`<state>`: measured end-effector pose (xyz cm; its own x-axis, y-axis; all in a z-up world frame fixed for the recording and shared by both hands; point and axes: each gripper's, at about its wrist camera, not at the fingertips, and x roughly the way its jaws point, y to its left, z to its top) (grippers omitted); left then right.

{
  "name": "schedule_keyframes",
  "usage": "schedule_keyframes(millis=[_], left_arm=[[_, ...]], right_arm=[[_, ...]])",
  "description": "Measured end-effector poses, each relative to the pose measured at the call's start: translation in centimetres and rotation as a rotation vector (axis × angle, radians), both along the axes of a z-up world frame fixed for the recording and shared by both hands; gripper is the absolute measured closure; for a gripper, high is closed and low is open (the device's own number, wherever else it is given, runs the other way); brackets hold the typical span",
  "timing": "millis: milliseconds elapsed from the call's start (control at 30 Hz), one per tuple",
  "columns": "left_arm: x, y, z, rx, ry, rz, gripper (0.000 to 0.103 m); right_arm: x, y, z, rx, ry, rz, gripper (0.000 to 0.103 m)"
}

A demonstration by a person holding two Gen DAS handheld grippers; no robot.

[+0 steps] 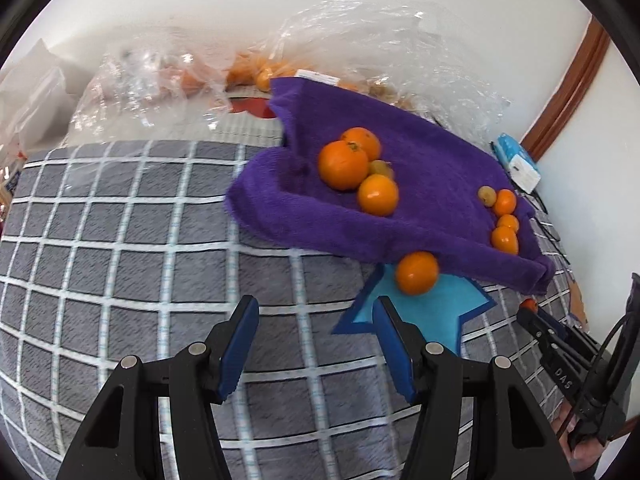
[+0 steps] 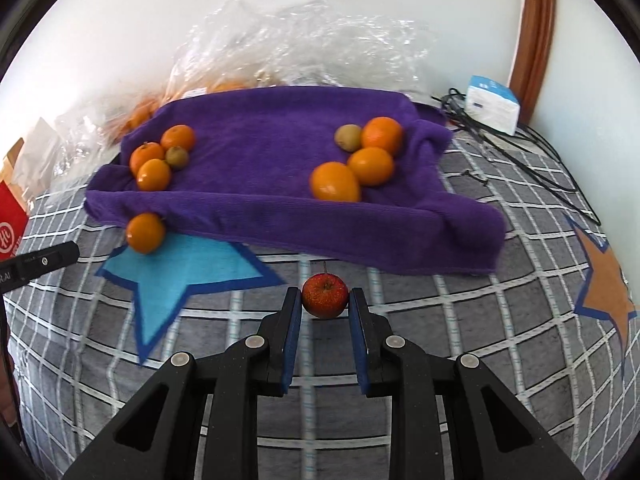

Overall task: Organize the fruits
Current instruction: 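Grasp the small red apple with the right tool while the left tool grasps the orange, then lift and carry the red apple and orange over the purple towel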

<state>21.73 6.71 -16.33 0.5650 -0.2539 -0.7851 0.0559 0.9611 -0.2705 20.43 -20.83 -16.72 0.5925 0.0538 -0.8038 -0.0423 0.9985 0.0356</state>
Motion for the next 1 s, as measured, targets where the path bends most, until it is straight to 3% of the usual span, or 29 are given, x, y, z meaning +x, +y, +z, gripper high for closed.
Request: schedule_keyframes(millis=[267,467,567,633,700,1000], left_arm=[[1.7,-5.3,0.1,0.017,-0.008,-0.096,0.047],[2.7,-7.8,-0.7,0.045,0.010,-0.114,0.051],[3.2,-8.4,-1.2,0.061,0.027,-0.099,0.056],[3.3,-8.7,-1.3,0.072,0.023,-0.085,0.067],[3.5,-8.8,-1.3,0.070,0.026,-0.087,0.072],[1.6,-7.2,0.3,0.063,0.008,-0.069,0.072]], right_arm=[[0.2,-2.0,-0.2,-0.012,0.001,-0.033,0.079],[0.4,-2.6,-0.1,-0.016,0.003,-0.038,0.079],[0.3,-2.7,0.0,-0.019,0.001,-0.038,0.079],[0.3,-2.8,0.1,-0.017,0.001,-0.037,0.079],[0.2,-2.9,0.2,-0.017,-0.002,-0.038,0.079],[-0.4,-3.0,1.5,-0.009,-0.029,-0.042,0.079]])
